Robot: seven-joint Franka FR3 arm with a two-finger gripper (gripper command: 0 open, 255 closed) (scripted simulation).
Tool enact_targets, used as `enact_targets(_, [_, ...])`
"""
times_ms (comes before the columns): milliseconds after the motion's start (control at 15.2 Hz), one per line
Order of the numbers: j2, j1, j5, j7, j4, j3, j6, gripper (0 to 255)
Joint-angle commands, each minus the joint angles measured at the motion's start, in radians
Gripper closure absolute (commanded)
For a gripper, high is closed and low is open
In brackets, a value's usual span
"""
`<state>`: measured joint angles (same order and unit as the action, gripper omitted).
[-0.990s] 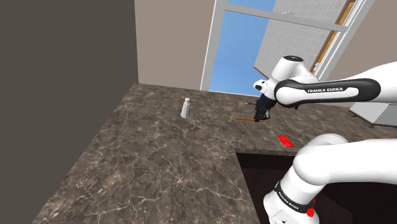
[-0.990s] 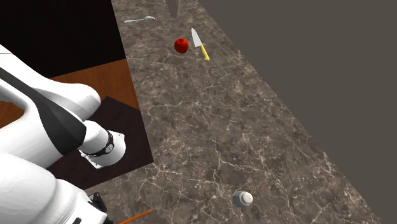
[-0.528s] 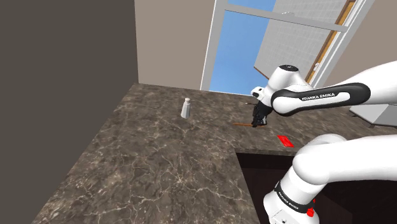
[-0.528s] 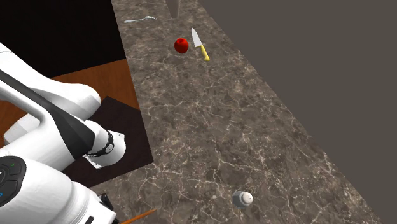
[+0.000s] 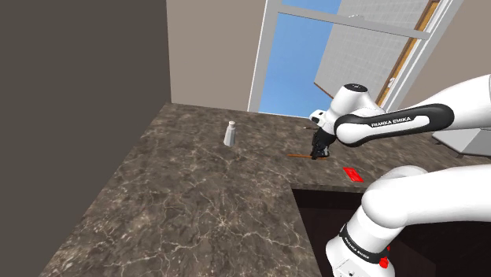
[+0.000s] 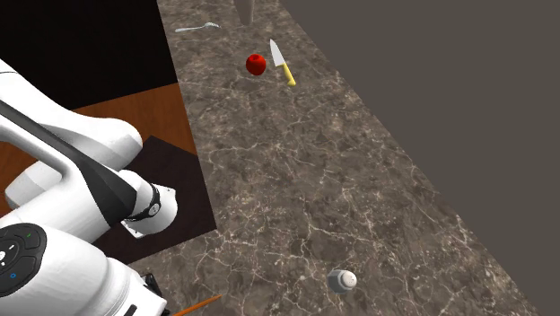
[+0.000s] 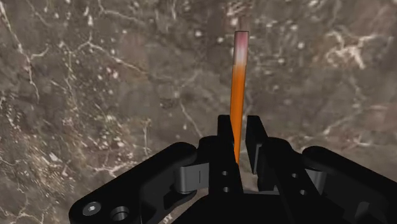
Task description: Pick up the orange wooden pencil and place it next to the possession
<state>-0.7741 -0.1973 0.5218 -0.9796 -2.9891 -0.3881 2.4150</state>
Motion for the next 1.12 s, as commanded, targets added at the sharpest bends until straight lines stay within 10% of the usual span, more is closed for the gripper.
enact_targets(0, [0.0,0.0,0.0,0.0,0.0,0.0,0.0,255])
enact_targets(66, [0.0,0.0,0.0,0.0,0.0,0.0,0.0,0])
enact_targets(1056, [-0.151,0.025,-0.067,-0.02,0.052,0.05,-0.203,0])
